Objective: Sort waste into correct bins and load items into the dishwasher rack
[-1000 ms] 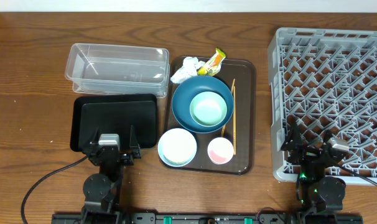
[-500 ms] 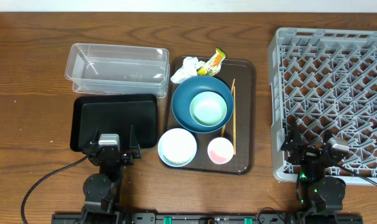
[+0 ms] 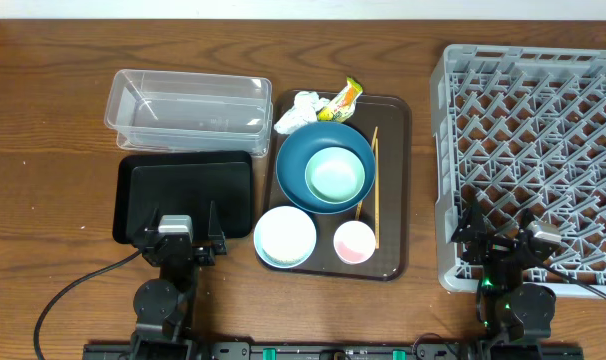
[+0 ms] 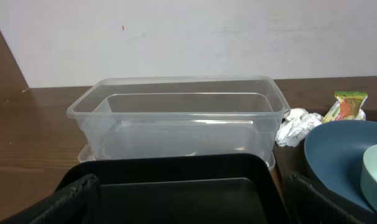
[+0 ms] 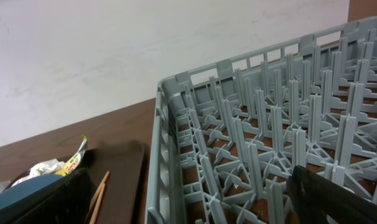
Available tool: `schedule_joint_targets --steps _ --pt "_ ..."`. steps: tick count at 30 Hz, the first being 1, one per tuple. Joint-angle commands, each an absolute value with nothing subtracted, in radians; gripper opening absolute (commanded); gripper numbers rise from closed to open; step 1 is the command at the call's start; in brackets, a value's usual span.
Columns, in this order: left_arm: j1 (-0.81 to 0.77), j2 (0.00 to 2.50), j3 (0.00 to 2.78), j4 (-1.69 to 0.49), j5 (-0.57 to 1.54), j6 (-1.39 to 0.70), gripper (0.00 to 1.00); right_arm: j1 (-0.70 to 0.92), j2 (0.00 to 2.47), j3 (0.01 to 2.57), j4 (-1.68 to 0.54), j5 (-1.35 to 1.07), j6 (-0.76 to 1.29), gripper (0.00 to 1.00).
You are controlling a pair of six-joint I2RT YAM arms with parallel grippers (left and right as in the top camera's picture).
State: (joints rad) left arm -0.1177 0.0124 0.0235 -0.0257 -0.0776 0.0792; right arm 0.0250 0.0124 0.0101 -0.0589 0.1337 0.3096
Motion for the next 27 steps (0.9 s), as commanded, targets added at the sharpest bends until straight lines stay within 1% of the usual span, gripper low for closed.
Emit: schedule_joint_targets --steps 1,24,26,27 --pt "-0.110 0.011 0.004 -0.065 -0.086 0.082 0.94 0.034 0.006 0.006 -0.057 0.142 0.298 0.99" --pt "-0.110 0.011 0.004 -0.059 -0.086 0.081 0.94 0.034 0.006 0.006 -0.057 0.142 0.299 0.99" --pt "-0.110 0.011 0.004 -0.059 -0.078 0.081 0.95 0.034 0.006 0.006 -0.057 0.095 0.345 0.99" --pt "-0.110 0.011 0.004 -0.064 -0.038 0.081 0.95 0.034 0.006 0.006 -0.065 0.050 0.375 0.99"
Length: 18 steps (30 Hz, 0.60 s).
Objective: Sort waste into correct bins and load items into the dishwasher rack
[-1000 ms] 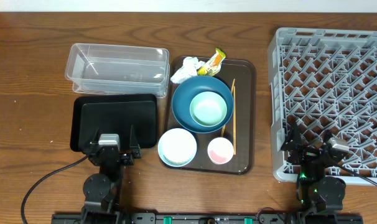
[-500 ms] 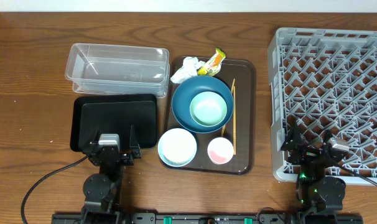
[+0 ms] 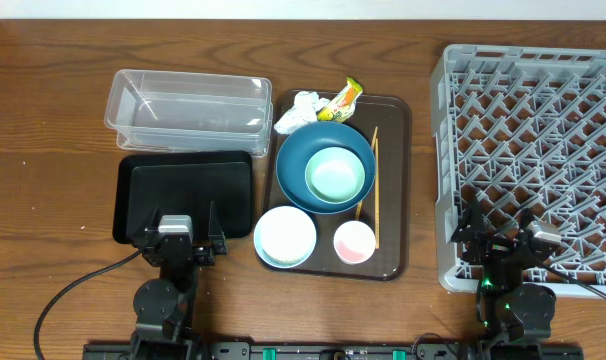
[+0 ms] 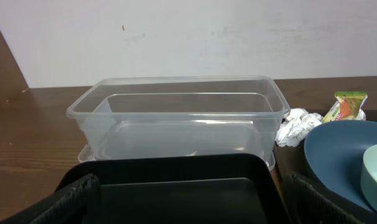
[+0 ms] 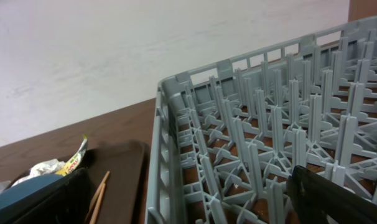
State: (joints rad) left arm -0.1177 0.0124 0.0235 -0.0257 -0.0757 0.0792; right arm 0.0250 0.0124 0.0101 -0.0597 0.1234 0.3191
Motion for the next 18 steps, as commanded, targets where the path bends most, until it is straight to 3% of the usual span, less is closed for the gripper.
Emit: schedule_joint_targets --steps 1,6,11,15,18 --pt "-0.110 0.011 0.004 -0.071 0.011 0.081 0.94 0.034 0.006 0.006 -0.077 -0.013 0.406 0.99" --pt "-0.110 0.021 0.005 -0.051 0.268 -0.134 0.95 0.034 0.017 0.006 -0.059 -0.170 0.519 0.99" --pt "-0.110 0.031 0.010 0.112 0.367 -0.352 0.95 0.034 0.017 0.022 -0.060 -0.257 0.526 0.99" --pt "-0.110 0.034 0.064 0.262 0.397 -0.361 0.95 0.034 0.023 0.113 -0.118 -0.322 0.525 0.99" --pt "-0.110 0.075 0.159 0.194 0.443 -0.361 0.95 0.034 0.064 0.235 -0.208 -0.321 0.466 0.99"
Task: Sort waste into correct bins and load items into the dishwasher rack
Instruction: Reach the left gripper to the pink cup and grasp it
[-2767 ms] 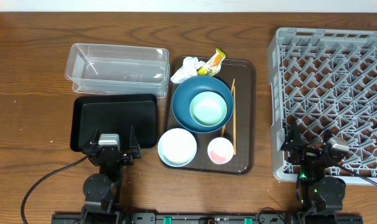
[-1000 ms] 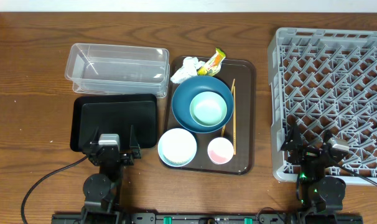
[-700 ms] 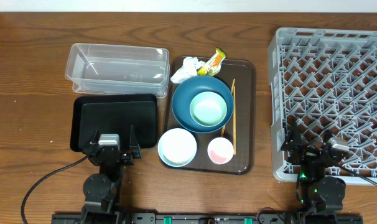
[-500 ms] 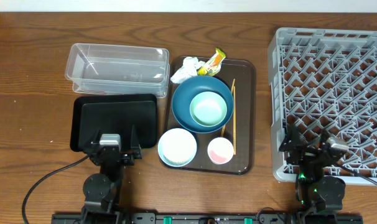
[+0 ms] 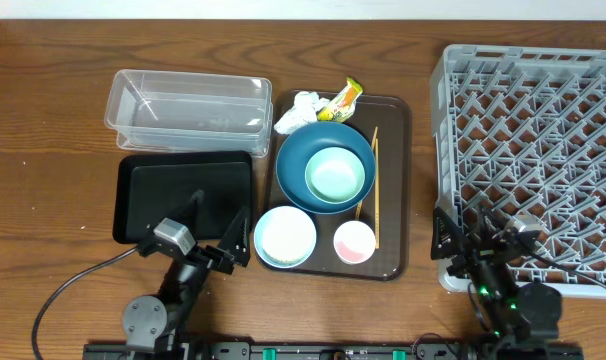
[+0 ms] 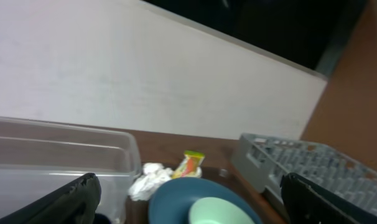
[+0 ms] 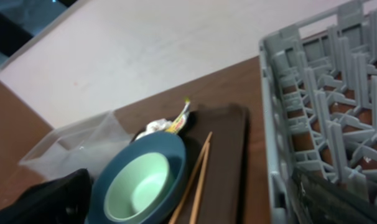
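A brown tray (image 5: 393, 200) holds a blue bowl (image 5: 293, 160) with a light green bowl (image 5: 335, 175) inside it. Also on the tray are a white bowl (image 5: 285, 236), a small pink cup (image 5: 354, 241) and a pair of chopsticks (image 5: 375, 185). A crumpled tissue (image 5: 298, 110) and a yellow wrapper (image 5: 341, 100) lie at its far edge. The grey dishwasher rack (image 5: 538, 130) stands on the right. My left gripper (image 5: 215, 222) is open by the black bin's near right corner, angled toward the bowls (image 6: 213, 208). My right gripper (image 5: 461, 232) is open at the rack's near left corner, facing the tray (image 7: 219, 155).
A clear plastic bin (image 5: 188, 108) stands at the back left, with a black bin (image 5: 163, 195) in front of it. The wooden table (image 5: 43, 150) runs around all of them. A white wall lies behind.
Both grippers have turned inward toward the tray and tilted up. The left one pointed at the clear bin and now faces the bowls. The right one faced into the rack and now looks across the tray.
At the two earlier moments both grippers stood open and still at the table's front, the left facing the bins and the right facing the rack. Now both are angled toward the tray. Nothing on the table has moved.
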Available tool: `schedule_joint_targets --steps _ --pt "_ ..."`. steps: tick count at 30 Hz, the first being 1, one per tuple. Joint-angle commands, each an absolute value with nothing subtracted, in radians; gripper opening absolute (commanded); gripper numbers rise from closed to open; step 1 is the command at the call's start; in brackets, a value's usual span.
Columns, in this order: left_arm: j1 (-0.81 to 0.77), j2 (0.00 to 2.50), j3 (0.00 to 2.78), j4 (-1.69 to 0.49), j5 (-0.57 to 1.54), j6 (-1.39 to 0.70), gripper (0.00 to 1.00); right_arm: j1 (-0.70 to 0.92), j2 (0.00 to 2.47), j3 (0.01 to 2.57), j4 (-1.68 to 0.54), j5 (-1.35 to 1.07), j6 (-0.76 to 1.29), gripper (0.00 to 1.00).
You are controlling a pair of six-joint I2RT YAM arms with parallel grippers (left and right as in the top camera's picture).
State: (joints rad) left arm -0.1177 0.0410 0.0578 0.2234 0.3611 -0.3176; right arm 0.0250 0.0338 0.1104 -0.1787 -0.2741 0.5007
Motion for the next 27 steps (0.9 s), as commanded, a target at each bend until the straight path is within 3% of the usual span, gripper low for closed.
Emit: schedule_joint_targets --steps 1,11,15,20,24,27 --pt "-0.110 0.102 0.198 0.151 0.473 -0.361 0.95 0.034 0.091 0.282 -0.233 -0.322 0.445 0.99" --pt "-0.111 0.656 0.712 -0.371 0.794 -0.356 0.95 0.033 0.626 0.850 -0.665 -0.319 0.297 0.99" --pt "-0.142 0.862 0.871 -0.583 0.810 -0.297 0.95 0.033 0.846 1.044 -0.806 -0.323 0.287 0.99" --pt "-0.168 1.022 0.892 -0.598 0.935 -0.372 0.95 0.033 0.988 1.115 -0.896 -0.370 0.290 0.99" --pt "-0.241 1.101 0.892 -0.599 0.934 -0.287 0.95 0.031 1.043 1.114 -0.918 -0.389 0.299 0.99" --pt "-0.382 1.118 0.892 -0.616 0.707 -0.274 0.95 0.015 1.074 1.114 -0.924 -0.389 0.340 0.99"
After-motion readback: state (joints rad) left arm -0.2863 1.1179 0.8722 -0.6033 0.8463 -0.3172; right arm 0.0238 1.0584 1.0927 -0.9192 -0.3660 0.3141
